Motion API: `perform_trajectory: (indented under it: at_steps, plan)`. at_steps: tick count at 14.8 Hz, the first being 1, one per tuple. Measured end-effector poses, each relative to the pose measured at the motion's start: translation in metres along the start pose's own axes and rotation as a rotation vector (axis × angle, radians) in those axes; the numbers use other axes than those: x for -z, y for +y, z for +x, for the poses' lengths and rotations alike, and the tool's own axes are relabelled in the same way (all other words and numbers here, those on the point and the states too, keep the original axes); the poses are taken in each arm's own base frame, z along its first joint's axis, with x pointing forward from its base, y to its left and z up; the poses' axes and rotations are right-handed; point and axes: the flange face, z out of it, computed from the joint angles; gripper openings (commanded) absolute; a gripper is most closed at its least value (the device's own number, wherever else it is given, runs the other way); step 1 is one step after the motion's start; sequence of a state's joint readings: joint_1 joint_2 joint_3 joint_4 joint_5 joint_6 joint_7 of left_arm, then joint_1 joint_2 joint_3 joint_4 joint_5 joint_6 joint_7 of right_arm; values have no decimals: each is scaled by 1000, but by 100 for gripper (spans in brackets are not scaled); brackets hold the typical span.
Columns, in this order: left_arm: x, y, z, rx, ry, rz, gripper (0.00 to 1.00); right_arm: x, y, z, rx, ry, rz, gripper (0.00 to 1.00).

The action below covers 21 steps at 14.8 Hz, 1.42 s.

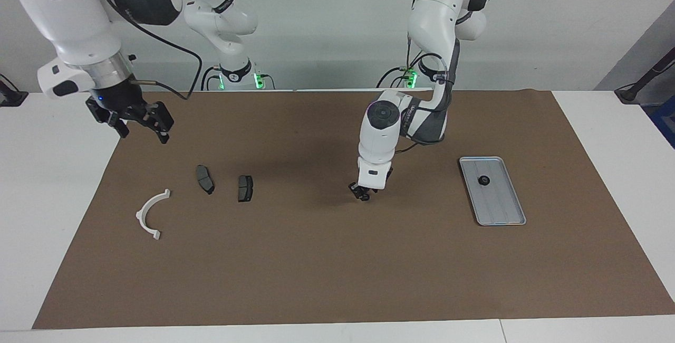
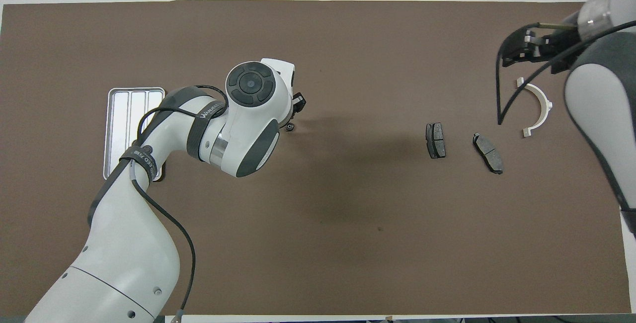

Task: Pick bearing gear from pile to tray

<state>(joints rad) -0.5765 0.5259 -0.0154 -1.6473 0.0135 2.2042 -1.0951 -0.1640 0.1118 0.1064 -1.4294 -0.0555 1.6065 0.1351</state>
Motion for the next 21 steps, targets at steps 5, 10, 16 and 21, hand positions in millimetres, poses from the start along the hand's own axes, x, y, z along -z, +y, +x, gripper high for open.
perform_trajectory:
  at_steps: [5,10,16,21]
  plan:
    - [-2,1,4,-2,13,5,44,38,32,-29,-55,5,8,96]
    - [-2,0,6,-5,20,9,44,11,59,-26,-64,-9,53,96]
    - [-11,0,4,-8,15,19,44,8,30,-26,-10,-6,60,96]
    - [-15,1,2,-11,13,22,35,13,2,-29,42,3,65,96]
